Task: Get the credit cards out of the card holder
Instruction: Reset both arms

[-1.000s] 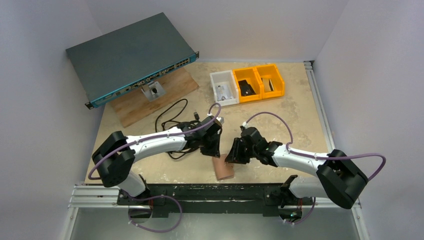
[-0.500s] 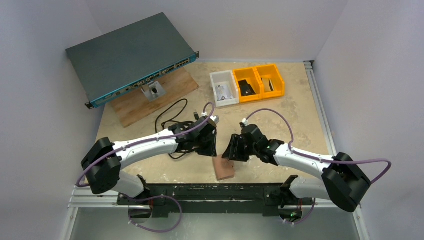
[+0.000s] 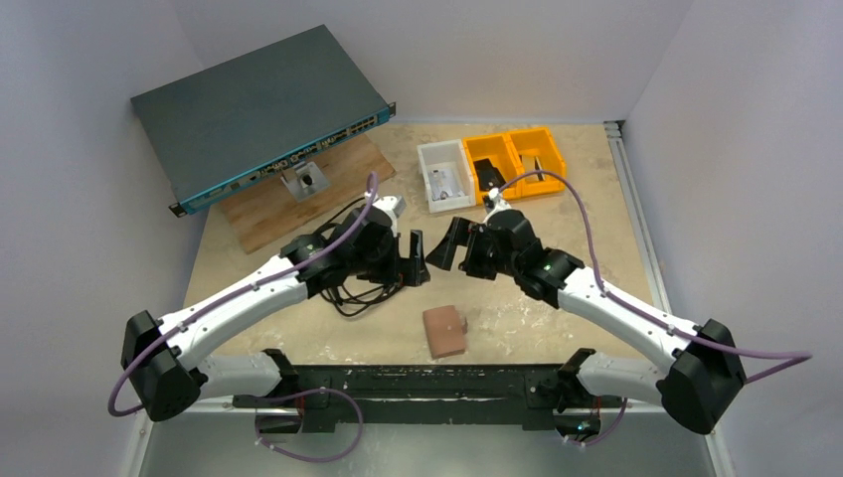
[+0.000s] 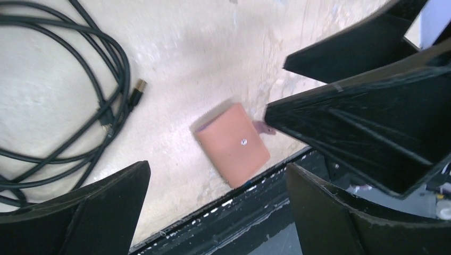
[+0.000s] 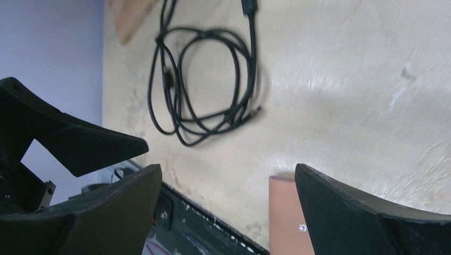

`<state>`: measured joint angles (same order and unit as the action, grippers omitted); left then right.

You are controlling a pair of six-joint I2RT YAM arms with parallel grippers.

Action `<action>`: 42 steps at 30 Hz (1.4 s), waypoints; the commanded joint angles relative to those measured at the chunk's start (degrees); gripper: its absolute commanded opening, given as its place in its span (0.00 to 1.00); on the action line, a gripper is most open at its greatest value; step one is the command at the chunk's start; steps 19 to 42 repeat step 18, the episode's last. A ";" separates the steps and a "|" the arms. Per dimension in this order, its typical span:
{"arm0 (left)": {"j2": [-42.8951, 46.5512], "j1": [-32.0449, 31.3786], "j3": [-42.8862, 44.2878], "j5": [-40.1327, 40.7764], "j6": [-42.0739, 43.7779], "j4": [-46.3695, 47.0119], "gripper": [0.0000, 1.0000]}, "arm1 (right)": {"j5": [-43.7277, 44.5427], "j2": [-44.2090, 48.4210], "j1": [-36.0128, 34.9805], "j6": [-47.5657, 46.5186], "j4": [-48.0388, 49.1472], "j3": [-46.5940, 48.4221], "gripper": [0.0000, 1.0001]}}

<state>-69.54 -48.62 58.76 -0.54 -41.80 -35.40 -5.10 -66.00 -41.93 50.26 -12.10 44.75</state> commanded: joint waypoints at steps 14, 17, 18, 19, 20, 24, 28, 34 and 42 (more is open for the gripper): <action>5.83 3.31 10.50 12.10 6.48 -8.90 1.00 | 14.18 6.30 1.81 -8.55 -4.56 10.35 0.99; 5.80 3.35 10.59 12.68 6.48 -9.12 1.00 | 14.06 6.15 1.82 -8.66 -4.36 10.27 0.99; 5.82 3.29 10.63 12.74 6.37 -9.09 1.00 | 14.03 6.04 1.77 -8.62 -4.32 10.27 0.99; 5.82 3.29 10.63 12.74 6.37 -9.09 1.00 | 14.03 6.04 1.77 -8.62 -4.32 10.27 0.99; 5.82 3.29 10.63 12.74 6.37 -9.09 1.00 | 14.03 6.04 1.77 -8.62 -4.32 10.27 0.99; 5.82 3.29 10.63 12.74 6.37 -9.09 1.00 | 14.03 6.04 1.77 -8.62 -4.32 10.27 0.99; 5.82 3.29 10.63 12.74 6.37 -9.09 1.00 | 14.03 6.04 1.77 -8.62 -4.32 10.27 0.99; 5.82 3.29 10.63 12.74 6.37 -9.09 1.00 | 14.03 6.04 1.77 -8.62 -4.32 10.27 0.99; 5.82 3.29 10.63 12.74 6.37 -9.09 1.00 | 14.03 6.04 1.77 -8.62 -4.32 10.27 0.99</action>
